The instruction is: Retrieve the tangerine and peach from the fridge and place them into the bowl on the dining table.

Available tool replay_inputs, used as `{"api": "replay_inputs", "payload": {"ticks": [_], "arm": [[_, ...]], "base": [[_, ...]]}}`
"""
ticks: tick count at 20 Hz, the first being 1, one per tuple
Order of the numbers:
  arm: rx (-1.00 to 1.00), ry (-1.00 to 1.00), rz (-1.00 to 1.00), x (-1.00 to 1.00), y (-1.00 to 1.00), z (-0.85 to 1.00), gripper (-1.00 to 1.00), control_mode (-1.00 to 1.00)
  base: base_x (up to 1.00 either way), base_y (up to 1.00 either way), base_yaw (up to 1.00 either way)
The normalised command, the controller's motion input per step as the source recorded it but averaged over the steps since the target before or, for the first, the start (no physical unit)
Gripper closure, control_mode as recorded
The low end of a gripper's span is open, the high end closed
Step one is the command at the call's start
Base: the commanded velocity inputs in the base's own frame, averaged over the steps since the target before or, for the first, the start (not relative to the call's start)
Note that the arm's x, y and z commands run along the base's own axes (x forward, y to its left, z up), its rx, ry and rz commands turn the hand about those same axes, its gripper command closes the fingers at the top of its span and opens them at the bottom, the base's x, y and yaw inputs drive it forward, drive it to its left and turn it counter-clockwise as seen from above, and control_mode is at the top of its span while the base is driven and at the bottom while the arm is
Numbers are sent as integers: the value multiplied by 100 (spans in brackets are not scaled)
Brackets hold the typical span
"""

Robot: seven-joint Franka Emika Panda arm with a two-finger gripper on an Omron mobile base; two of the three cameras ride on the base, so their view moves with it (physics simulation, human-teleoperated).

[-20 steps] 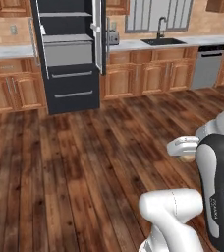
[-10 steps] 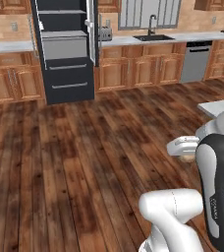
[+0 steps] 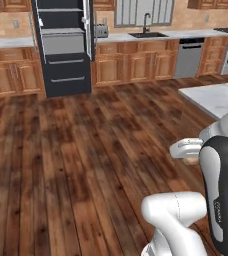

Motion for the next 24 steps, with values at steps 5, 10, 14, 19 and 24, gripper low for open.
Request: {"api": "replay_inputs", "payload": {"ticks": [5, 10, 14, 19, 24], "arm": [[0, 0, 0, 0, 0, 0, 100, 100], [0, 0, 0, 0, 0, 0, 100, 100], [0, 0, 0, 0, 0, 0, 100, 100], [0, 0, 0, 0, 0, 0, 100, 100], [0, 0, 0, 0, 0, 0, 100, 100]], "base": [[-100, -1, 0], [-100, -21, 0], [-88, -65, -3], [-1, -100, -12], [20, -100, -14]]}}
